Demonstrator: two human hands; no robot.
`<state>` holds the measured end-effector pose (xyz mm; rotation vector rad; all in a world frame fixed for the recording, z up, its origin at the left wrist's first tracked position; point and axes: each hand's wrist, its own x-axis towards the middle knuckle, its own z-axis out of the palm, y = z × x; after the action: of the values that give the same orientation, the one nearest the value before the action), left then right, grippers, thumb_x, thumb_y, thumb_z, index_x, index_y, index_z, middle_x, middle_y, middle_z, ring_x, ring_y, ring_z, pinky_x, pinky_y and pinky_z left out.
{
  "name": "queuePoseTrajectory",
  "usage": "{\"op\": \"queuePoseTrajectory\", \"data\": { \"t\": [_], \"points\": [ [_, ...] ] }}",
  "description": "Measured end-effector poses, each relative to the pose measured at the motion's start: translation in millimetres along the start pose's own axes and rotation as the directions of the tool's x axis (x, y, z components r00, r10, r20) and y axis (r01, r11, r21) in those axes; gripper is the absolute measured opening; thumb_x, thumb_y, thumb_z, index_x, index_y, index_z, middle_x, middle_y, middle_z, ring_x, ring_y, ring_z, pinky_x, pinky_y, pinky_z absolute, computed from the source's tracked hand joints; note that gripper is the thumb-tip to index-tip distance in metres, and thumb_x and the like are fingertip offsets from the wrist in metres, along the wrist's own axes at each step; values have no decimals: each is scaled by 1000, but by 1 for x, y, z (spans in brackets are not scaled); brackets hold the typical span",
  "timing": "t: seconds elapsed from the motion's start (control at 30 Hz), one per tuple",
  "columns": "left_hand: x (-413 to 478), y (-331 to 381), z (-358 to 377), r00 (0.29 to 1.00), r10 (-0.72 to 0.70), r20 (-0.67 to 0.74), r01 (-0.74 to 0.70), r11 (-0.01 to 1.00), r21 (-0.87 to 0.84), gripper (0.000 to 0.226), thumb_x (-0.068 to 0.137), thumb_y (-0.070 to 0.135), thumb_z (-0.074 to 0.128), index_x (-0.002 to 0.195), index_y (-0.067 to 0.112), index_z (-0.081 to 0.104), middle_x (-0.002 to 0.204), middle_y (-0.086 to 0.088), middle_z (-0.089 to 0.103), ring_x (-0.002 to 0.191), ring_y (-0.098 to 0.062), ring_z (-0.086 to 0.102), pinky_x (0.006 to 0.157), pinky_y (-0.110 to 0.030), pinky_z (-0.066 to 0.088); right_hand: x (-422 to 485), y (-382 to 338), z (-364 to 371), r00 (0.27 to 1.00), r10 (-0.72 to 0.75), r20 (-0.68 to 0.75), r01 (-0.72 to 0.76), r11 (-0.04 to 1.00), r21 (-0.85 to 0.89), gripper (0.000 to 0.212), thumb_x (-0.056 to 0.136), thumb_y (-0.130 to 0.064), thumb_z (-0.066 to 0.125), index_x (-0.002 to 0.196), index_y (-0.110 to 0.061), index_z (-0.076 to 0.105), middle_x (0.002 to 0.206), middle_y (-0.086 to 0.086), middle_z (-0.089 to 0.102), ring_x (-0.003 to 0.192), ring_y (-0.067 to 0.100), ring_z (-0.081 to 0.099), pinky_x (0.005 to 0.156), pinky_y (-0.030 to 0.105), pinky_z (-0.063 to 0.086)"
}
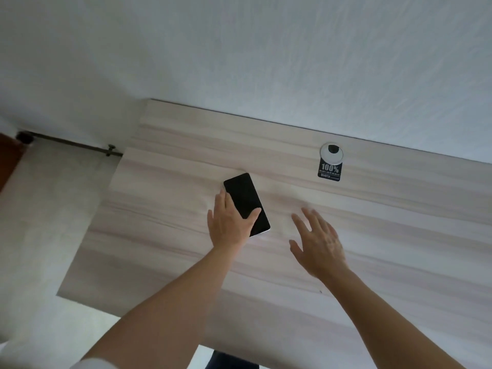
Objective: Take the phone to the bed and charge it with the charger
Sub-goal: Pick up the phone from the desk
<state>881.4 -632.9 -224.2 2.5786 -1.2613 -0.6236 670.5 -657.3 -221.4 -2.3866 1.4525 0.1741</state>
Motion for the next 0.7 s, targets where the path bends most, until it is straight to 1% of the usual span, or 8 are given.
{"op": "queuePoseTrajectory", "data": {
  "t": [0.1,0.2,0.3,0.37,0.47,0.57,0.67,0.7],
  "points": [
    [5,7,9,1000,9,-10,-9,1000,-18,101,83,66,62,154,3,26,165,-5,22,149,-21,27,118,-47,30,3,9,10,1000,12,-12,-13,1000,-15,67,89,-48,57,147,-22,35,158,9,31,148,28,25,115,49,33],
    [9,13,15,999,30,-14,-30,1000,-6,101,81,64,66,154,7,27,163,-8,28,149,-25,26,117,-44,30,5,18,18,999,29,-23,-30,999,-30,69,91,-57,48,149,-22,32,159,7,29,149,26,22,117,48,30],
    [9,21,16,999,16,-51,-17,1000,-20,94,76,58,75,150,13,38,154,-5,42,138,-29,38,101,-45,42,4,21,23,999,37,-20,-38,999,-38,72,92,-63,34,151,-22,28,161,7,24,150,26,18,119,49,27],
    [10,27,15,999,-4,-54,0,998,-68,91,74,51,79,149,15,40,150,-4,47,130,-30,42,95,-43,45,3,20,26,999,42,-13,-42,998,-42,74,92,-64,28,152,-22,24,163,7,19,151,25,12,120,50,23],
    [13,33,13,998,-56,-36,50,988,-143,95,70,43,86,148,13,39,142,-7,50,122,-32,44,93,-42,43,2,19,29,999,48,0,-48,998,-46,75,93,-64,25,153,-21,21,164,8,15,152,25,8,121,51,20],
    [19,37,13,992,-122,18,123,972,-201,99,62,39,91,145,15,42,131,-12,50,121,-33,43,93,-43,43,2,19,31,999,53,-1,-53,998,-44,74,92,-63,24,153,-21,21,164,8,15,152,25,8,121,51,19],
    [24,40,15,989,-131,64,143,959,-245,92,55,36,94,134,16,50,121,-10,56,116,-30,47,92,-34,41,2,20,33,999,54,-6,-54,998,-34,74,92,-63,23,153,-22,21,164,7,15,152,24,7,121,51,19],
    [25,41,16,988,-134,73,150,948,-282,87,55,35,95,128,16,53,118,-7,59,114,-29,51,91,-34,43,2,20,33,998,55,-8,-55,998,-29,74,92,-63,23,153,-22,22,164,7,15,152,24,8,121,51,19]
  ]
}}
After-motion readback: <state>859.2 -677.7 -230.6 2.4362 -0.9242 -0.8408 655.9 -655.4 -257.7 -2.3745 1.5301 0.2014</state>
